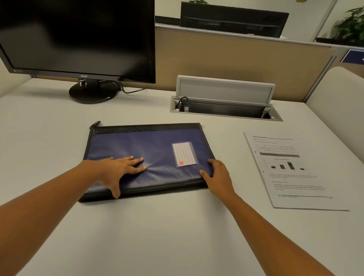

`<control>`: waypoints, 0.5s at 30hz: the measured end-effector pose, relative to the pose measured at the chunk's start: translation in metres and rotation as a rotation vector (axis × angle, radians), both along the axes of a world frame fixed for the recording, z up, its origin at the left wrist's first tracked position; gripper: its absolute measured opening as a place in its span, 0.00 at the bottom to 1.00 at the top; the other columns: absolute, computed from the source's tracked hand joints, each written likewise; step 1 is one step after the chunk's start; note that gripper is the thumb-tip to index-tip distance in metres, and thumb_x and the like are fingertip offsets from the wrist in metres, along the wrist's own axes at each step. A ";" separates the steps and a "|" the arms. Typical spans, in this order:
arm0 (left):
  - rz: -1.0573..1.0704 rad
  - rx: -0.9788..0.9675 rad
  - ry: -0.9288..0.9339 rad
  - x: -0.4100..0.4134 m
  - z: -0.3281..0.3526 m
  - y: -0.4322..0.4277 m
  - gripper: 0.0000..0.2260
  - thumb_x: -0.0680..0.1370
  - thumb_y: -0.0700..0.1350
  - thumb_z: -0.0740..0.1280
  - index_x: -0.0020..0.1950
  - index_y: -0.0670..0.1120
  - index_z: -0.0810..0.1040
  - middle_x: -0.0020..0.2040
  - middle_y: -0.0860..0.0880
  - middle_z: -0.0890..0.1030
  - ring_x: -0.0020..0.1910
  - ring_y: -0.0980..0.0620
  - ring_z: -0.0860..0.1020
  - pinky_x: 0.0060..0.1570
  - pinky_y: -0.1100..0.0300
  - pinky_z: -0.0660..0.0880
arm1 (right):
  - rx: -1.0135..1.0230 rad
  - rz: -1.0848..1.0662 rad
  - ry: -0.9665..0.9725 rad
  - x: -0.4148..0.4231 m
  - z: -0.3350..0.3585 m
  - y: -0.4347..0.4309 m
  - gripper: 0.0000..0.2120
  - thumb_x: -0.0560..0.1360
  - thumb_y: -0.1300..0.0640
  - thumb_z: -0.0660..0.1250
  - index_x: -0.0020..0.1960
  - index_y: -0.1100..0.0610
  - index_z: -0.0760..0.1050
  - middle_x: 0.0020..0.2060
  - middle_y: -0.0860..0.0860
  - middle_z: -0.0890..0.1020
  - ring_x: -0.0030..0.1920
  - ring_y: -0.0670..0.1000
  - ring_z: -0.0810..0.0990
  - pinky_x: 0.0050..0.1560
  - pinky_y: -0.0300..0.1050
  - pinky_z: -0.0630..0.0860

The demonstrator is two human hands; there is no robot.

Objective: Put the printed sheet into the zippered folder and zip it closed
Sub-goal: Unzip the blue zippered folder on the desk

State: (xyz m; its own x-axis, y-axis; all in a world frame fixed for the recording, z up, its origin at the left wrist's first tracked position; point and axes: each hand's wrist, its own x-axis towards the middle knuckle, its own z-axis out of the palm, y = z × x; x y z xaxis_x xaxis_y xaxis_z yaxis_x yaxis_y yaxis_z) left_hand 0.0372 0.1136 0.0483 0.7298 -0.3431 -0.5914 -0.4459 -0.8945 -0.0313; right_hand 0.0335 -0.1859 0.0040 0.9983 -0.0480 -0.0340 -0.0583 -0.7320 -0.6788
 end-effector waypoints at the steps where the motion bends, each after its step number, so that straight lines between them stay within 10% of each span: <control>1: -0.006 0.016 -0.011 -0.001 0.000 0.000 0.48 0.67 0.50 0.72 0.74 0.58 0.40 0.76 0.55 0.36 0.75 0.51 0.40 0.70 0.35 0.48 | 0.037 -0.027 -0.006 0.000 0.001 0.000 0.23 0.74 0.54 0.66 0.67 0.59 0.65 0.66 0.59 0.69 0.65 0.57 0.68 0.65 0.48 0.67; 7: 0.194 -0.149 -0.141 -0.016 -0.022 -0.023 0.41 0.71 0.68 0.59 0.75 0.55 0.40 0.77 0.51 0.39 0.75 0.46 0.41 0.70 0.34 0.45 | 0.240 -0.141 0.077 -0.001 0.010 -0.008 0.18 0.69 0.61 0.72 0.57 0.61 0.72 0.56 0.59 0.74 0.56 0.57 0.75 0.56 0.45 0.72; 15: 0.480 -0.310 -0.359 -0.011 -0.046 -0.081 0.33 0.75 0.66 0.50 0.75 0.53 0.47 0.77 0.49 0.45 0.76 0.46 0.43 0.68 0.33 0.42 | 0.288 0.040 0.309 -0.015 0.015 -0.011 0.07 0.70 0.58 0.71 0.37 0.55 0.74 0.37 0.52 0.78 0.35 0.48 0.76 0.34 0.35 0.74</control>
State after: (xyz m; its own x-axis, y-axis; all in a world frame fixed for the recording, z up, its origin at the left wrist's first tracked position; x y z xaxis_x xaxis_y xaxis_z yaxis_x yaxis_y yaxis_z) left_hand 0.0259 0.0322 0.0025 0.9766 -0.0469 -0.2100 -0.0070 -0.9824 0.1869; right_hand 0.0189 -0.1973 0.0192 0.9400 0.0457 -0.3382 -0.2664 -0.5209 -0.8110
